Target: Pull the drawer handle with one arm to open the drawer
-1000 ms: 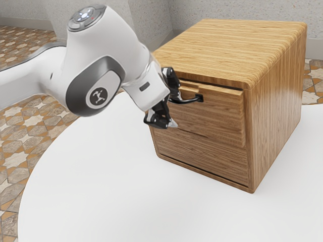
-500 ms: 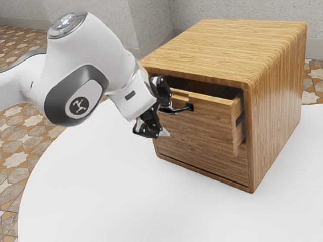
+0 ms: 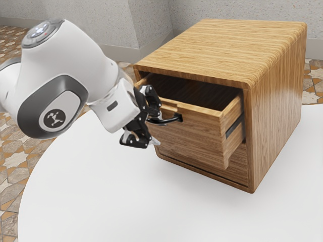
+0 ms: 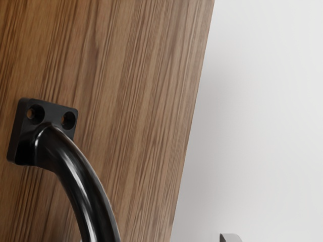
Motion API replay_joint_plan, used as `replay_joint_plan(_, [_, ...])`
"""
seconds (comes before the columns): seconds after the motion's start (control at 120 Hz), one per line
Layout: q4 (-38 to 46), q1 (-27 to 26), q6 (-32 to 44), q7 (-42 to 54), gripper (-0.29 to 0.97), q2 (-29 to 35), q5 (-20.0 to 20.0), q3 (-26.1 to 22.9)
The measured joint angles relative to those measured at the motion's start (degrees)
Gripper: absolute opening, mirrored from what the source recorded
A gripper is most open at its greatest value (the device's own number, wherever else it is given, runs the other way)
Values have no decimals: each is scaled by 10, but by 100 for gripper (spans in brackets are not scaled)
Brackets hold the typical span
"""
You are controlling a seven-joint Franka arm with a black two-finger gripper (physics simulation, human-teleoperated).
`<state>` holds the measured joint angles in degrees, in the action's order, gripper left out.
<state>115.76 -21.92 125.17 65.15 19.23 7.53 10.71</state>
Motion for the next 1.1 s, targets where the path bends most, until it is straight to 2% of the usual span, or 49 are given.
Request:
replay_joint_plan(0.317, [52, 4, -5, -7, 22, 57, 4, -5])
replay_joint_plan(0.492, [67, 3, -10, -10, 26, 73, 6, -7])
replay_joint_plan(0.55, [71, 3, -11, -11, 23, 80, 6, -7])
replay_joint_plan(1.1, [101, 43, -39, -19, 24, 128, 4, -64])
